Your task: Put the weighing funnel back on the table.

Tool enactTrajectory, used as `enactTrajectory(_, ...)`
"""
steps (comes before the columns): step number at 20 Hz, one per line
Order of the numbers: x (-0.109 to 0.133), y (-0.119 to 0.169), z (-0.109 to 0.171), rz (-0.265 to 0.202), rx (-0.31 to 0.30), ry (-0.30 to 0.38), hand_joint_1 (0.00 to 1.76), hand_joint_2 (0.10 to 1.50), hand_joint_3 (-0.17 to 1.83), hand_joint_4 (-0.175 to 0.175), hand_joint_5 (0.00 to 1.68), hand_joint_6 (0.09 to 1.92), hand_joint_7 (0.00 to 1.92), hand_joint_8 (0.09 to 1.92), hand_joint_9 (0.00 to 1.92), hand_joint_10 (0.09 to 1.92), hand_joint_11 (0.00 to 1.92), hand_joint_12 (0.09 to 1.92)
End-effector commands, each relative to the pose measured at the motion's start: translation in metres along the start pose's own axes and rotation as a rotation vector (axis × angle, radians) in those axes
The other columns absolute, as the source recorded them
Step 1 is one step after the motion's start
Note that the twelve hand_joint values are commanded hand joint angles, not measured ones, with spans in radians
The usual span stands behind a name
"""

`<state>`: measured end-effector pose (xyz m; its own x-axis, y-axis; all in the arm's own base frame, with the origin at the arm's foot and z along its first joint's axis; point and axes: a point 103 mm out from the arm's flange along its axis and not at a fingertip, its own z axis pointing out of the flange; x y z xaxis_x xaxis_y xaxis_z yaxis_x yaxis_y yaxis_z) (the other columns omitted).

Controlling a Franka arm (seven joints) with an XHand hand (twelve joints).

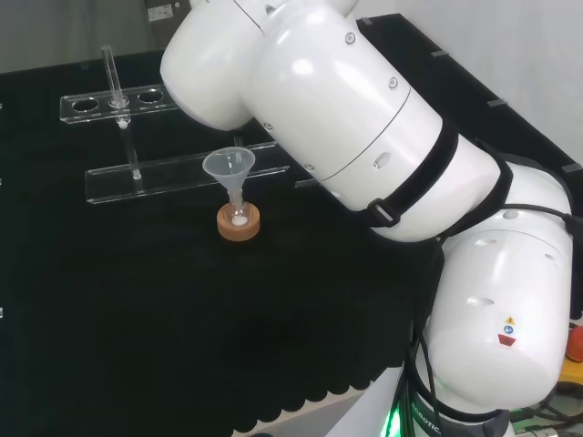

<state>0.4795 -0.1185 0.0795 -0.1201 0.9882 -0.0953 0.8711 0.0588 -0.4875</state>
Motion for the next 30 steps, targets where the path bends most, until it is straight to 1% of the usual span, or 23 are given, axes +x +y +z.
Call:
enactTrajectory(1,0.001,0.002,0.002,0.006,-0.008,-0.002,1.06,0.82,0.50,0.175,1.09,0.93,0.72,0.63,1.02,0.38,0.71,1.16)
enactTrajectory(8,-0.001,0.002,0.003,0.011,-0.020,0.001,1.06,0.83,0.48,0.175,1.08,0.93,0.71,0.64,1.01,0.38,0.71,1.16)
enactTrajectory(11,-0.006,0.000,0.004,0.015,-0.031,0.018,1.04,0.90,0.38,0.175,1.04,0.96,0.66,0.66,0.97,0.39,0.68,1.18)
enactTrajectory(13,-0.007,-0.001,0.005,0.019,-0.034,0.016,1.02,0.99,0.23,0.175,0.99,1.01,0.61,0.68,0.91,0.43,0.62,1.22)
enactTrajectory(14,-0.007,-0.001,0.005,0.022,-0.038,0.021,0.95,0.99,0.18,0.119,0.93,0.97,0.59,0.69,0.87,0.45,0.58,1.24)
enactTrajectory(15,-0.007,-0.001,0.005,0.023,-0.040,0.020,0.89,0.97,0.17,0.065,0.87,0.92,0.56,0.70,0.84,0.48,0.55,1.25)
enactTrajectory(16,-0.007,-0.001,0.005,0.023,-0.037,0.017,0.86,0.94,0.19,0.029,0.80,0.88,0.53,0.70,0.80,0.51,0.52,1.26)
enactTrajectory(17,-0.007,-0.001,0.005,0.024,-0.037,0.014,0.83,0.90,0.25,0.007,0.73,0.85,0.51,0.71,0.78,0.53,0.50,1.27)
enactTrajectory(18,-0.006,-0.001,0.005,0.023,-0.036,0.012,0.82,0.86,0.31,-0.008,0.66,0.83,0.49,0.71,0.75,0.55,0.49,1.28)
enactTrajectory(20,-0.006,-0.002,0.004,0.022,-0.037,0.007,0.81,0.81,0.39,-0.024,0.54,0.77,0.47,0.72,0.73,0.56,0.47,1.29)
enactTrajectory(22,-0.006,-0.002,0.004,0.021,-0.036,0.002,0.81,0.79,0.43,-0.031,0.46,0.71,0.45,0.72,0.72,0.57,0.47,1.29)
enactTrajectory(26,-0.006,-0.003,0.002,0.022,-0.041,-0.002,0.80,0.76,0.47,-0.037,0.40,0.63,0.44,0.72,0.71,0.58,0.46,1.30)
enactTrajectory(30,-0.008,-0.012,-0.010,0.027,-0.064,0.000,0.80,0.75,0.49,-0.040,0.38,0.55,0.42,0.72,0.69,0.58,0.46,1.30)
